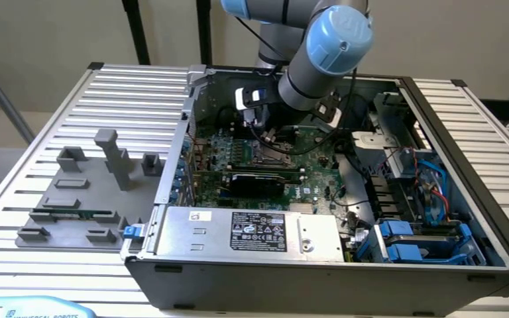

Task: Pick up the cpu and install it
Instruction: 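Install the first cpu locking lever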

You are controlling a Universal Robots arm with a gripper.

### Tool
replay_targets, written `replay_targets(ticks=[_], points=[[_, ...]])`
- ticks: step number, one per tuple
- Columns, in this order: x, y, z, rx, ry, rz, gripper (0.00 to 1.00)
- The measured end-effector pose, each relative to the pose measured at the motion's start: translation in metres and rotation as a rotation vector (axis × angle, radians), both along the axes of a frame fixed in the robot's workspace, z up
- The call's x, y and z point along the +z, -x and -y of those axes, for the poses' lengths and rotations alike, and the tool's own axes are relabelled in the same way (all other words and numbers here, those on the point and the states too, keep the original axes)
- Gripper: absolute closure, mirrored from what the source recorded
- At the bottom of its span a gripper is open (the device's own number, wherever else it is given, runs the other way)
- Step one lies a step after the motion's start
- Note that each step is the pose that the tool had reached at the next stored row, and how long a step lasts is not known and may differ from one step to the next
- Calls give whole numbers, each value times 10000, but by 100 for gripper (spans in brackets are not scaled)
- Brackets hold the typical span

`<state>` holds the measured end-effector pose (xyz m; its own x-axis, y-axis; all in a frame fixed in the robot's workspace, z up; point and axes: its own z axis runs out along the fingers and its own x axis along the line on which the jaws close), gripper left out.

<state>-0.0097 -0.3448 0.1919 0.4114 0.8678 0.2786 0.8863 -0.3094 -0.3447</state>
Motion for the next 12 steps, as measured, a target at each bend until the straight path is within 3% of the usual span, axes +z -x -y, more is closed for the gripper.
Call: replay_targets(ticks=[12], points=[[-1, -110, 0, -1, 0, 0, 89]])
